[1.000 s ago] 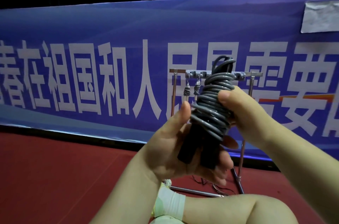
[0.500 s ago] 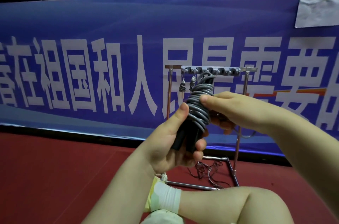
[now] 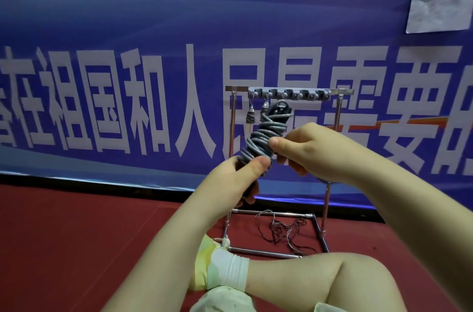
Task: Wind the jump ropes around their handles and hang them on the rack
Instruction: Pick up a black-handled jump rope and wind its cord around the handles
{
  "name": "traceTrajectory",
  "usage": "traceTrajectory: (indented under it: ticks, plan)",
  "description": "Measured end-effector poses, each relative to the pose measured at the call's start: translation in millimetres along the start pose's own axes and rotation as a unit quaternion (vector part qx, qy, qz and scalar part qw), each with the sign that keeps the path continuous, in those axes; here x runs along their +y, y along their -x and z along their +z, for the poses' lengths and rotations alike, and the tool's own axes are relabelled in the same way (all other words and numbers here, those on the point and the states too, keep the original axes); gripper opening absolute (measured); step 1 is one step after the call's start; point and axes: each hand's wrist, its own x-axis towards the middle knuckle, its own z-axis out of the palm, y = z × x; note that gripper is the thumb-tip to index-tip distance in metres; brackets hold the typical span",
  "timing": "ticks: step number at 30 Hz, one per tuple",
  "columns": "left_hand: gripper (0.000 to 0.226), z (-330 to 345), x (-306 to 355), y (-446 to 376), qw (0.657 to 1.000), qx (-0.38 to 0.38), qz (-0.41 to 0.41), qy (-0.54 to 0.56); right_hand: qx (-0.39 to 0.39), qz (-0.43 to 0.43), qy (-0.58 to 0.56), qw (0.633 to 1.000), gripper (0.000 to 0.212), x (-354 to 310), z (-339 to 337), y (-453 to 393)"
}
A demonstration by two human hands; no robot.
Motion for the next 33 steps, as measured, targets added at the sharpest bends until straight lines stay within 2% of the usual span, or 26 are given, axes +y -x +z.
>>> traceTrajectory:
  ticks: [2, 6, 11, 13, 15, 17, 22, 26, 29, 31, 33]
  plan:
    - [0.048, -2.6, 1.1, 0.5, 0.999, 0.015, 0.020, -0.026, 0.001, -0.013, -0.077, 0.997, 0.046, 0.1, 1.5, 1.8]
    - [0.021, -5.8, 5.7, -0.3, 0.992, 0.041, 0.044, -0.108, 0.013, -0.002, -0.180, 0.984, 0.051, -2.5, 6.1, 2.3]
    - [0.021, -1.9, 7.0, 3.0, 0.988, 0.043, 0.025, -0.147, 0.035, 0.004, -0.223, 0.974, 0.047, -2.1, 13.7, 0.9]
    - [0.032, -1.9, 4.8, 3.1, 0.996, 0.012, 0.022, -0.081, 0.041, -0.015, -0.214, 0.976, 0.044, -1.5, 15.0, 2.6]
    - [0.057, -2.7, 3.1, 4.8, 0.999, -0.034, 0.004, 0.031, 0.040, -0.035, -0.199, 0.979, 0.036, -1.9, 14.8, 5.3]
    - [0.064, -5.7, 0.3, 5.9, 0.994, -0.057, -0.001, 0.098, 0.027, -0.053, -0.193, 0.979, 0.034, -2.6, 14.6, 7.5]
    - [0.048, -10.9, -2.3, 4.6, 0.992, -0.029, 0.027, 0.119, -0.019, -0.067, -0.183, 0.981, 0.034, -2.0, 15.3, 9.5]
    - [0.046, -12.2, -3.8, 6.5, 0.990, -0.042, 0.046, 0.129, -0.144, -0.057, -0.233, 0.960, 0.039, 1.4, 10.3, 12.9]
    - [0.033, -11.3, -2.9, 7.7, 0.981, -0.049, 0.043, 0.185, -0.220, -0.074, -0.247, 0.941, 0.036, 10.1, 3.1, 17.1]
    - [0.028, -12.1, -1.8, 6.9, 0.972, -0.038, 0.022, 0.230, -0.223, -0.062, -0.256, 0.939, 0.046, 17.0, -1.5, 19.2]
    - [0.032, -13.3, -2.2, 5.9, 0.964, -0.027, 0.002, 0.266, -0.191, -0.059, -0.272, 0.941, 0.049, 22.6, -5.1, 20.5]
